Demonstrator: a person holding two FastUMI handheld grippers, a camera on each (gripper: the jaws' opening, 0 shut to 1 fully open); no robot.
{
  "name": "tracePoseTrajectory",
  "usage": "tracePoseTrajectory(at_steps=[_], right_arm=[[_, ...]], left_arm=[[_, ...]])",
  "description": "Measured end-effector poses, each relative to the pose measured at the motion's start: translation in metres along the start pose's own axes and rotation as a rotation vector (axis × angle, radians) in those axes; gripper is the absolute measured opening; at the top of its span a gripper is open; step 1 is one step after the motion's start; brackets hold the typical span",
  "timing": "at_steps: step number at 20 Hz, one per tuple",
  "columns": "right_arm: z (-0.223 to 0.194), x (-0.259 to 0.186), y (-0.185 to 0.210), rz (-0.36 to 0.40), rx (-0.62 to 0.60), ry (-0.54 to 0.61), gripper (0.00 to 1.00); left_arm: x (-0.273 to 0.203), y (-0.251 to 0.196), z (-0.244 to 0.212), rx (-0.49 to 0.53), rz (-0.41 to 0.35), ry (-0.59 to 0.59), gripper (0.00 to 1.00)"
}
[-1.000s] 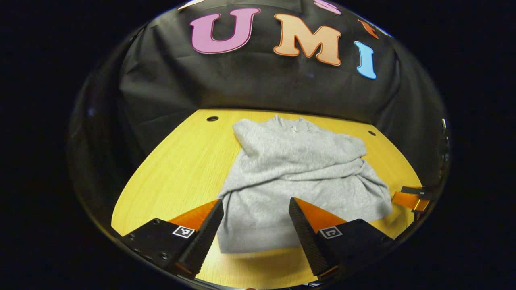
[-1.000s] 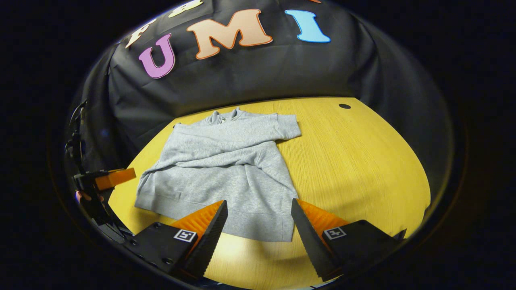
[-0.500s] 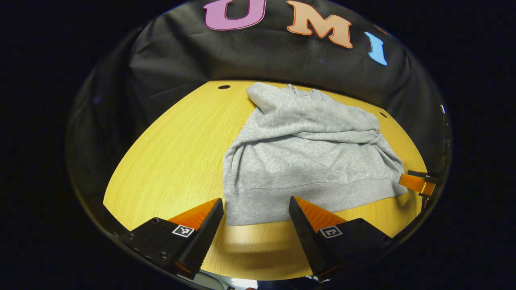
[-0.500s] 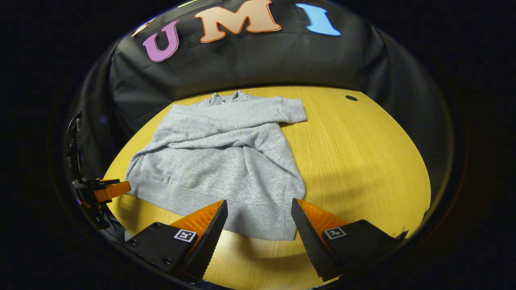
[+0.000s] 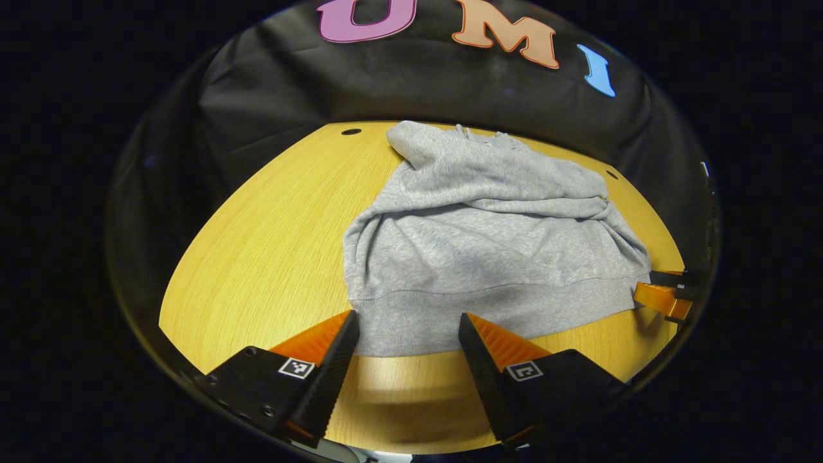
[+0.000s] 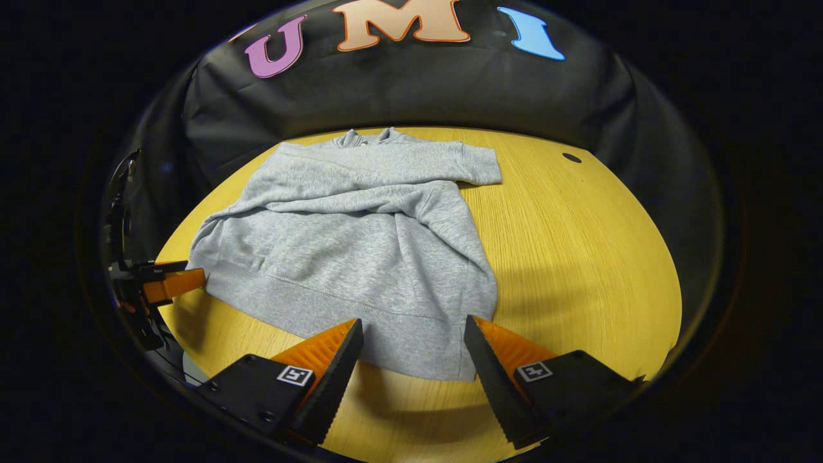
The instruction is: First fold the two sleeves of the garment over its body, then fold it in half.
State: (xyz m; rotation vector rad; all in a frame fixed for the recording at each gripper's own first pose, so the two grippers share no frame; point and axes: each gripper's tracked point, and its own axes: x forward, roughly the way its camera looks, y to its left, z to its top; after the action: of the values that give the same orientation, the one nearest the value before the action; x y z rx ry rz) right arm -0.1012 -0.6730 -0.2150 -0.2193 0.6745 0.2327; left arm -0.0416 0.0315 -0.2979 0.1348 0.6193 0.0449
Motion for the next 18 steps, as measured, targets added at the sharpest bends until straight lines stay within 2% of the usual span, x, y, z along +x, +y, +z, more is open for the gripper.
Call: tracePoseTrajectory(at_steps=[2, 3, 4, 5, 6, 7, 8, 10, 11, 13, 14, 18], right_arm=[[-0.001, 0.001, -0.001, -0.003, -0.027, -0.004, 0.99], [-0.001, 0.001, -0.001, 0.000, -0.020, -0.004, 0.94], [-0.001, 0.001, -0.001, 0.001, -0.014, -0.002, 0.92], [-0.001, 0.001, -0.002, 0.002, -0.015, 0.000, 0.81], [-0.001, 0.001, -0.002, 0.005, -0.010, 0.003, 0.76], [0.000, 0.001, 0.000, 0.009, -0.007, 0.005, 0.63], [-0.001, 0.000, 0.002, 0.020, -0.002, 0.008, 0.58], [-0.001, 0.001, 0.010, 0.042, 0.009, 0.019, 0.31], [0.000, 0.002, 0.010, 0.036, 0.011, 0.020, 0.16], [0.001, 0.002, 0.010, 0.025, 0.003, 0.029, 0.13], [0.000, 0.000, 0.010, 0.021, 0.000, 0.036, 0.04], [0.004, -0.001, 0.010, 0.023, 0.008, 0.046, 0.04]], left_arm=[[0.003, -0.006, 0.002, 0.017, -0.024, 0.000, 0.80], [0.004, -0.008, 0.003, 0.015, -0.034, -0.002, 0.76], [0.006, -0.010, 0.005, 0.010, -0.043, -0.008, 0.66], [0.007, -0.015, 0.006, 0.009, -0.063, -0.010, 0.62], [0.009, -0.020, 0.007, 0.006, -0.083, -0.012, 0.47], [0.010, -0.025, 0.009, 0.000, -0.101, -0.014, 0.38], [0.010, -0.028, 0.010, -0.006, -0.111, -0.015, 0.20], [0.012, -0.029, 0.009, 0.010, -0.110, -0.008, 0.05], [0.012, -0.029, 0.009, 0.025, -0.103, -0.001, 0.04], [0.013, -0.029, 0.009, 0.030, -0.093, 0.003, 0.01], [0.011, -0.029, 0.011, 0.032, -0.095, 0.002, 0.01], [0.012, -0.029, 0.010, 0.007, -0.135, 0.027, 0.00]])
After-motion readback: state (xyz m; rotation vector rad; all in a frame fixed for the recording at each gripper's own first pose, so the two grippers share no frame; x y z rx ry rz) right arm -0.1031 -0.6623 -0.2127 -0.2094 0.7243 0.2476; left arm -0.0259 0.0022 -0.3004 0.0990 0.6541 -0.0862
